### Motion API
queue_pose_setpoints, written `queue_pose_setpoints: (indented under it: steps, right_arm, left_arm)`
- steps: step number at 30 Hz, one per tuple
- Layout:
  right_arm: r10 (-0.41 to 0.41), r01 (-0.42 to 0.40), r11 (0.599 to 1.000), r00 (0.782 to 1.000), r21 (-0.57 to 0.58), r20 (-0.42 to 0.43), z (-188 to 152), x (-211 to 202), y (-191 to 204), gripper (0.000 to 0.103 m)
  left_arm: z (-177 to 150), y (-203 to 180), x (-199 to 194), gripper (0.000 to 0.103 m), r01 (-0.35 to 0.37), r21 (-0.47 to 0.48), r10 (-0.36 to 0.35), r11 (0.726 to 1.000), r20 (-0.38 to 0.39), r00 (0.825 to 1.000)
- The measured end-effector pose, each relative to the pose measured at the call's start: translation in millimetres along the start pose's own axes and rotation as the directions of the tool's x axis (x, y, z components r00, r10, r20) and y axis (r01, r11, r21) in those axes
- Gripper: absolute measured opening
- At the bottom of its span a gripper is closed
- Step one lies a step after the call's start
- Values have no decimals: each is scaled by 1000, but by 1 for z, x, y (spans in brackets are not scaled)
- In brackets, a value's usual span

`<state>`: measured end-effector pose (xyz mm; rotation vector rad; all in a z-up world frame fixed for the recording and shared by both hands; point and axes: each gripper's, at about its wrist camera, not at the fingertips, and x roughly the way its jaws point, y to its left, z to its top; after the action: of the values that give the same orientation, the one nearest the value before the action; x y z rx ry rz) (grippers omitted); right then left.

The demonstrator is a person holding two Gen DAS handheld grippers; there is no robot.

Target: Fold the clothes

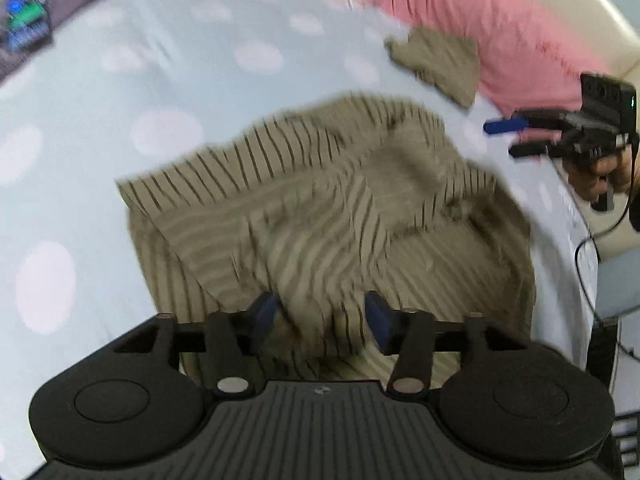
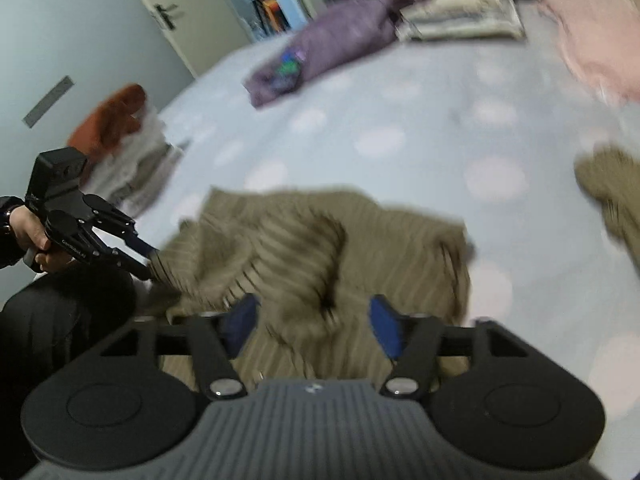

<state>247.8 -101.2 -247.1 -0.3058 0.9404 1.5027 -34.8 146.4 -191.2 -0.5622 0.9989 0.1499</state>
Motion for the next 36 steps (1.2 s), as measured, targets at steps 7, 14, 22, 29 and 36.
queue_pose_setpoints:
  steps: [7,14,22,29,36]
  right_arm:
    - [18,-25,999,989,-44,-150,36,83,18,78]
    - [31,-40,998,984,-48,-177,44,118,13,8]
    - [170,-199,969,967,-146,-189,14,55,48,6]
    - [106,-213,949,910,-234,-401,-50,44,77,23]
    - [91,-152,977,930,-147,-355,-49,37,72,52]
  left_arm:
    - [23,15,30,44,-30,-91,29,995,-16,999]
    - [26,20,32,7,49,-139,-42,989,49,998]
    - [-2,8,5,0,205,27,-205,978,-19,979]
    - [-45,-43,25,1,291,216,-206,932,-342,917]
    - [-43,-55,13,16,221,332,-97,917,-351,931]
